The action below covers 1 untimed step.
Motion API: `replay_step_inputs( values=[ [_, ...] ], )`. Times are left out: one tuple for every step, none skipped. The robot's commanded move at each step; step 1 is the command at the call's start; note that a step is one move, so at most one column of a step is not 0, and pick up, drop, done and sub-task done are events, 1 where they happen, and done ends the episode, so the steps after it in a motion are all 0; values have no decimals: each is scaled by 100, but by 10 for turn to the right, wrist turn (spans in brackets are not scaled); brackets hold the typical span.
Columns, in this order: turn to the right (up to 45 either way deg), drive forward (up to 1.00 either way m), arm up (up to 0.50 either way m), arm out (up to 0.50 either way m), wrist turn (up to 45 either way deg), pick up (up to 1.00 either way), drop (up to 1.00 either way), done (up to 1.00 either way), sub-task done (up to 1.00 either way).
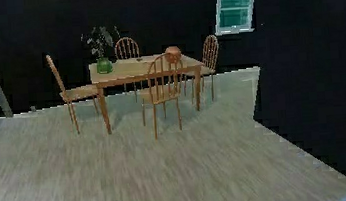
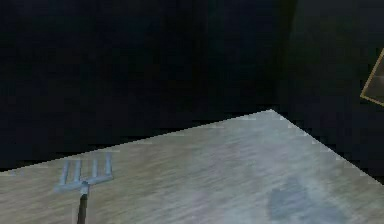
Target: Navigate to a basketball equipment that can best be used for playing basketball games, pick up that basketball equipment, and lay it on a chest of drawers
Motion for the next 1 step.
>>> replay_step_inputs(
  values=[
    [0, 100, 0, 0, 0, 0, 0, 0, 0]
  ],
)
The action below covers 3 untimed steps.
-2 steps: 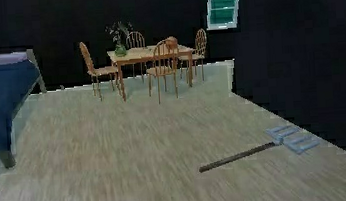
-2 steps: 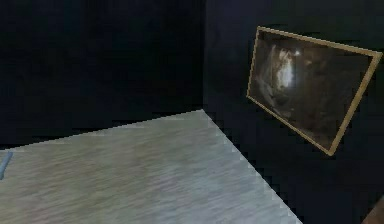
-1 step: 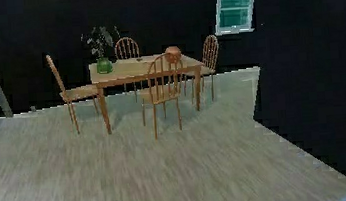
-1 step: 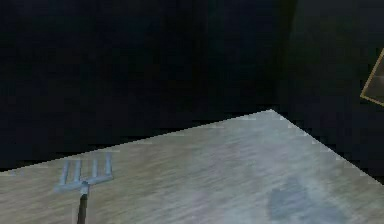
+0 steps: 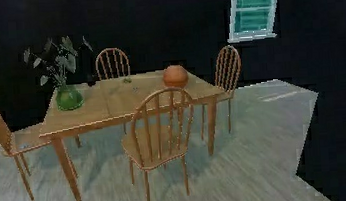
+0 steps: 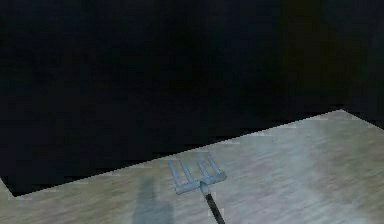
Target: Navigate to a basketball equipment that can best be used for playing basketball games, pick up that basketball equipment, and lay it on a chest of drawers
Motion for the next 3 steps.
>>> replay_step_inputs(
  values=[
    [0, 65, 0, 0, 0, 0, 0, 0, 0],
    [-450, 0, 0, 0, 0, 0, 0, 0, 0],
    [-390, 0, 0, 0, 0, 0, 0, 0, 0]
  ],
)
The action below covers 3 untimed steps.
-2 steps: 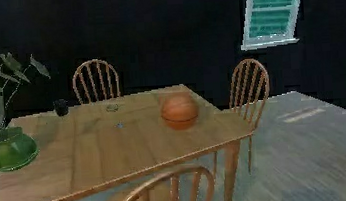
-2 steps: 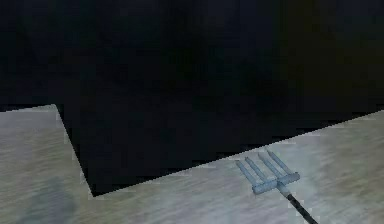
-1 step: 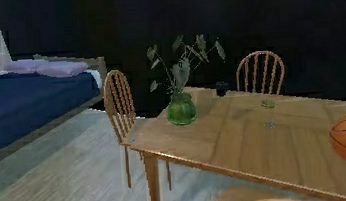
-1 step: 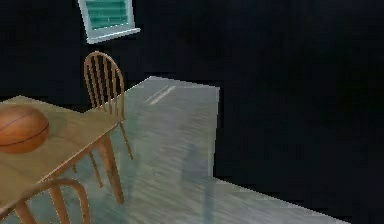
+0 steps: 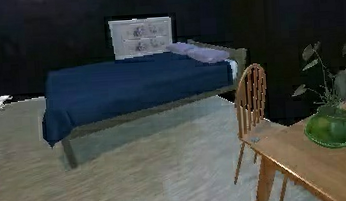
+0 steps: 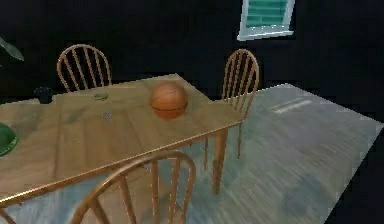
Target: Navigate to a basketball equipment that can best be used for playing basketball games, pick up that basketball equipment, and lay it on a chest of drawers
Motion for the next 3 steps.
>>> replay_step_inputs(
  values=[
    [450, 0, 0, 0, 0, 0, 0, 0, 0],
    [330, 0, 0, 0, 0, 0, 0, 0, 0],
    [0, 20, 0, 0, 0, 0, 0, 0, 0]
  ],
)
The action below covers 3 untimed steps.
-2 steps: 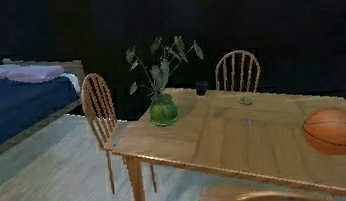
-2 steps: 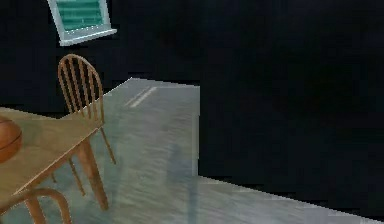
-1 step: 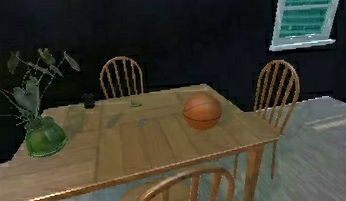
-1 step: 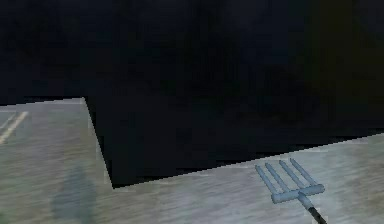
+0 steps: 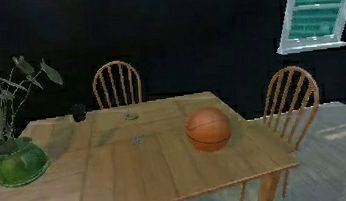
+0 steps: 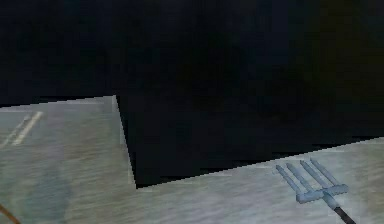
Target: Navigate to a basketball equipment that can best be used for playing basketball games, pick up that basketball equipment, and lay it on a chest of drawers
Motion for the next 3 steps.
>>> replay_step_inputs(
  values=[
    [-450, 0, 0, 0, 0, 0, 0, 0, 0],
    [-300, 0, 0, 0, 0, 0, 0, 0, 0],
    [0, 0, 50, 0, 0, 0, 0, 0, 0]
  ],
)
